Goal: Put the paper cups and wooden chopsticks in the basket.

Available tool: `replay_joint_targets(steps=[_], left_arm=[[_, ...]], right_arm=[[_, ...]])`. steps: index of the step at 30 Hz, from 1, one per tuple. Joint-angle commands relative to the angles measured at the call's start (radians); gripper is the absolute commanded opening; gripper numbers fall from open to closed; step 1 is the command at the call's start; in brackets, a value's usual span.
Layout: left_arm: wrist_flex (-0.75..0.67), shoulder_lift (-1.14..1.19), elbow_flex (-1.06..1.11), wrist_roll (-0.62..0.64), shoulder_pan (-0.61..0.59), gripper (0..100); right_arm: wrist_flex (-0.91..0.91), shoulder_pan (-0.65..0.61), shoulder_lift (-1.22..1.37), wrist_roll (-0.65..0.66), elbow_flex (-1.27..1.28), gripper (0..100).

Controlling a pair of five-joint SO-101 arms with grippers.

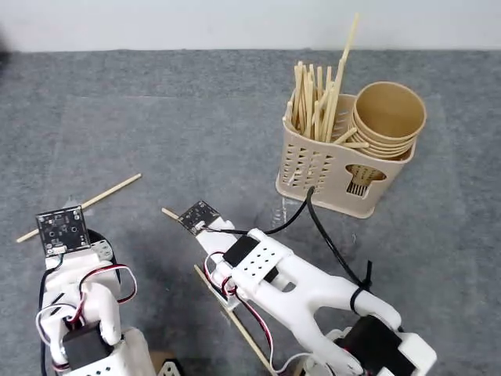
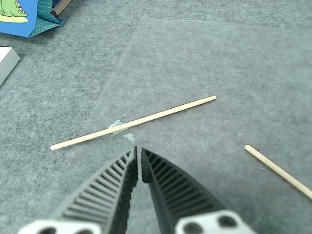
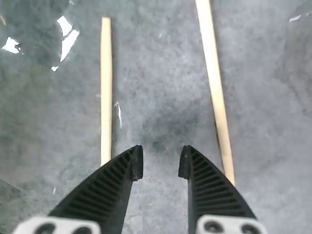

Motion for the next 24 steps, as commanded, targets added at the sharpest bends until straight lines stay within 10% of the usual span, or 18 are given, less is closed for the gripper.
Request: replay_joint_targets(steps=[1,24], left_arm=[[-0.002,-0.011,-0.015,-0.009,0.003,1],[-0.002,-0.011,-0.015,-0.008,0.003,1]], right_arm=[[0.015,-0.038,-0.001,-0.052,-0.106,14.7],[-0.229,-0.133,0.015,-0.084,-0.046,14.7]])
